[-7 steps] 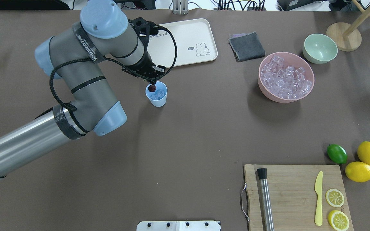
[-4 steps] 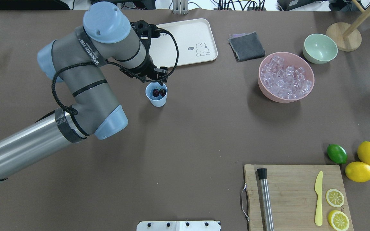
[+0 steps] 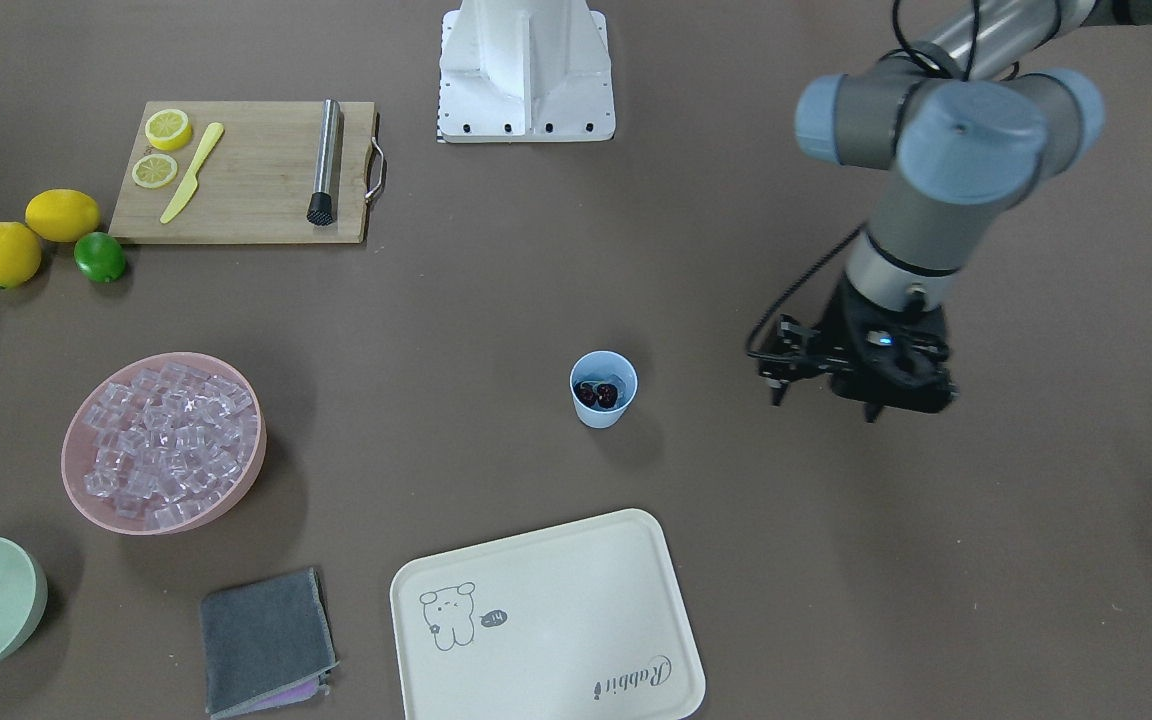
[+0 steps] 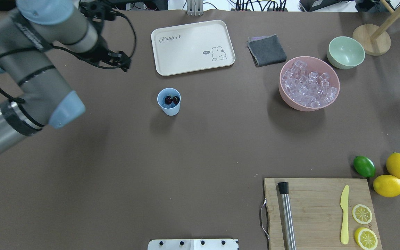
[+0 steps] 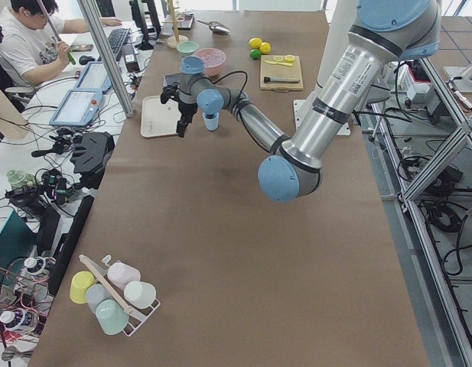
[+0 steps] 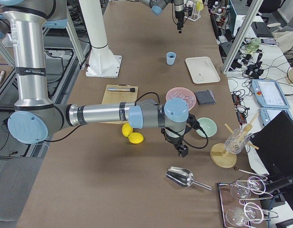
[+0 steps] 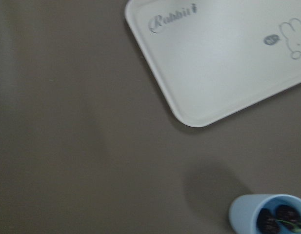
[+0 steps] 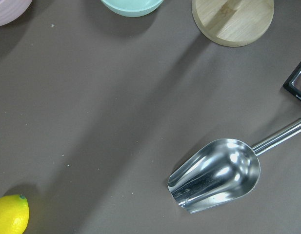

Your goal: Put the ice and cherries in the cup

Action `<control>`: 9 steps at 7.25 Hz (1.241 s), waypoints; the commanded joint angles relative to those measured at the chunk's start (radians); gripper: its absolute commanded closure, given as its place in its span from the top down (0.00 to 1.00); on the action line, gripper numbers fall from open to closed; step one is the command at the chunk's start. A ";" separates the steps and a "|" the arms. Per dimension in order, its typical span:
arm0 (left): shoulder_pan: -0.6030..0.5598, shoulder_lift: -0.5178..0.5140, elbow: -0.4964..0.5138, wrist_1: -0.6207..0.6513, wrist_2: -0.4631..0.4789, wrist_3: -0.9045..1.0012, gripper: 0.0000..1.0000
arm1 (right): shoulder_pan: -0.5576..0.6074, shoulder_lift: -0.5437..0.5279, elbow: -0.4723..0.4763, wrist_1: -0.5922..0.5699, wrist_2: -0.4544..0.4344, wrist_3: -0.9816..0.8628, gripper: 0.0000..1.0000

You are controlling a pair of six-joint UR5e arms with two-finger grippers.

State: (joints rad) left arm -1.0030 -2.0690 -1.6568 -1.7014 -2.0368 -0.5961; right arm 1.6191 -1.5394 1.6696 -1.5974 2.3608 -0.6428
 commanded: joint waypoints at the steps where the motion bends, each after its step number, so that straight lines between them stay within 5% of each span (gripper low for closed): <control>1: -0.345 0.265 -0.009 -0.001 -0.237 0.436 0.97 | -0.004 0.001 0.001 0.005 0.000 0.000 0.99; 3: -0.614 0.448 0.003 0.009 -0.351 0.704 0.97 | -0.004 -0.011 0.035 0.005 0.000 0.000 0.99; 5: -0.673 0.582 0.006 -0.007 -0.361 0.783 0.97 | -0.005 -0.016 0.033 0.005 0.009 -0.001 0.99; 9: -0.660 0.469 0.072 -0.057 -0.350 0.728 0.97 | -0.024 0.094 0.024 -0.102 -0.033 0.093 0.99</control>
State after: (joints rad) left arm -1.6653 -1.5788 -1.5986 -1.7529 -2.3883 0.1350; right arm 1.6082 -1.4829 1.6996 -1.6508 2.3556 -0.5923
